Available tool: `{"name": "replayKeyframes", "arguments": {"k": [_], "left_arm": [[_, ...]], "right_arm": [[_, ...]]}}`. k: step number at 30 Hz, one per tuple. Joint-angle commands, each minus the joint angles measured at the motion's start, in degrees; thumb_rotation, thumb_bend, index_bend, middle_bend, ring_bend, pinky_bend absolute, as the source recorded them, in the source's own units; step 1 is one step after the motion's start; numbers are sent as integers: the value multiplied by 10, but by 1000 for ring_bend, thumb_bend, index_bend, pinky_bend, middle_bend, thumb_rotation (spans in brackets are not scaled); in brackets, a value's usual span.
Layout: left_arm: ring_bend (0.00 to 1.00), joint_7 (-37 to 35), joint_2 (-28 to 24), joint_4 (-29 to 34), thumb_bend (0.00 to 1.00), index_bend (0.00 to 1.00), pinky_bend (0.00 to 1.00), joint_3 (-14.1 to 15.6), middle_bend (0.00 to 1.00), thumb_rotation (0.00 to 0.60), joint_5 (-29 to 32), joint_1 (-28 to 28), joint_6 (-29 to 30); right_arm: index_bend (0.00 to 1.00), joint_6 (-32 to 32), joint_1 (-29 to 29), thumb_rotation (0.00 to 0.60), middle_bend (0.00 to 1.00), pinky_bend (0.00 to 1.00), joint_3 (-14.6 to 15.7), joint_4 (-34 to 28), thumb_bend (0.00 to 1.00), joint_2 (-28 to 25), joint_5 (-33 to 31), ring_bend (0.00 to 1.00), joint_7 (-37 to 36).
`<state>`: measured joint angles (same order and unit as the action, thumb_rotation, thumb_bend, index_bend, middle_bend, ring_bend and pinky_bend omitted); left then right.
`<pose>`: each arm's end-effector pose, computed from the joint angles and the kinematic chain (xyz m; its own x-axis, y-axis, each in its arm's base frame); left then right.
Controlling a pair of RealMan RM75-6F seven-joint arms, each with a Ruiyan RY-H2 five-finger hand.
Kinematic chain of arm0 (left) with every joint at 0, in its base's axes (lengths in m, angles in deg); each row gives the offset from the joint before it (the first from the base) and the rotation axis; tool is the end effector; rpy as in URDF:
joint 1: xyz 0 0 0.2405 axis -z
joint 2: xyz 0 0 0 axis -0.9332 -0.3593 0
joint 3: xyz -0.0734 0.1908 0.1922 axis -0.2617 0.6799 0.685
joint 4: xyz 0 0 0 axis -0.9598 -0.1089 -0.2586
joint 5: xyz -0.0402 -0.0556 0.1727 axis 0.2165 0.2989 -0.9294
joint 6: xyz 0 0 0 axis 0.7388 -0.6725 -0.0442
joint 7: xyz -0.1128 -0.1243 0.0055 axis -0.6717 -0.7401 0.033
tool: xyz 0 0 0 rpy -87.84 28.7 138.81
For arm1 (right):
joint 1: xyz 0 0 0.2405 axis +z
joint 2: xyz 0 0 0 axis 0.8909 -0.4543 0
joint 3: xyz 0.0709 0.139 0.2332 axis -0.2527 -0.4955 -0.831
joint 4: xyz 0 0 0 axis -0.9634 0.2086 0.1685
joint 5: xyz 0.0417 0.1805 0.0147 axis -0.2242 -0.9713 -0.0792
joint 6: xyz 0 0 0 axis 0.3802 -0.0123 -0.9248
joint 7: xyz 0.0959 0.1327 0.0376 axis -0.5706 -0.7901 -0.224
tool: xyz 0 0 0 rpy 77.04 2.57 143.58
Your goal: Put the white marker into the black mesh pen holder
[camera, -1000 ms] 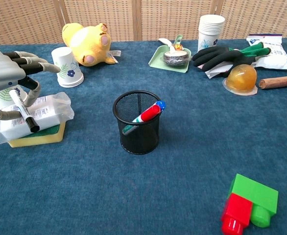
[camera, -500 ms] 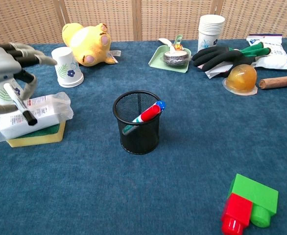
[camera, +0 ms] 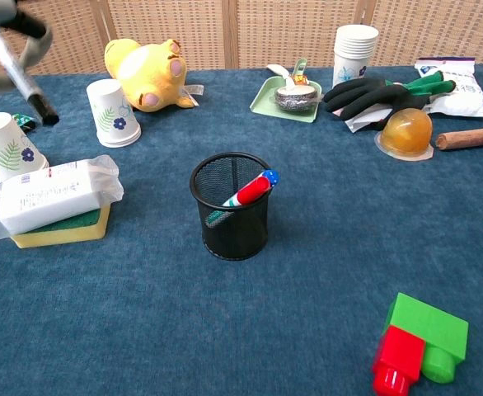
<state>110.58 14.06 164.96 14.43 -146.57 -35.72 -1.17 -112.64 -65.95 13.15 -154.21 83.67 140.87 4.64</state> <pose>-0.1435 0.3071 0.1427 0.8343 -0.4258 0.3501 0.1296 -0.4658 -0.8753 -0.3254 -0.1643 0.2756 0.3035 0.0577 0.9511 -0.9443 0.1515 0.2921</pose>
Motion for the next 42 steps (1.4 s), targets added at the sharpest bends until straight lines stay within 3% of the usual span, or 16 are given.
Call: {"name": "replayKeyframes", "arguments": {"k": [1,8,14,21,35,42], "left_arm": [[0,116,-26,80,442,625,195,-48,0,600,32,45,-47],[0,321,-8,145,441,621,234,-75,0,600,131,114,-129],[0,474,52,154,442,613,252,-57,0,600,212,173,-154],[0,613,134,140,443,613,252,-25,0,600,312,239,-125],[0,744,228,102,444,603,253,32,0,600,431,328,-33],[0,774,261,76,444,591,251,66,0,600,417,363,-4]], "right_arm": [[144,0,0,600,0,0,-1,2,0,-1,-2,0,-4],[169,3,1,600,0,0,-2,8,0,-3,-4,0,-17],[178,2,1,600,0,0,-2,11,0,-4,2,0,-27],[189,-1,-1,600,0,0,0,13,0,-9,8,0,-45],[194,-3,-5,600,0,0,-2,22,0,-21,4,0,-87],[198,0,-5,600,0,0,-6,31,0,-26,-4,0,-116]]}}
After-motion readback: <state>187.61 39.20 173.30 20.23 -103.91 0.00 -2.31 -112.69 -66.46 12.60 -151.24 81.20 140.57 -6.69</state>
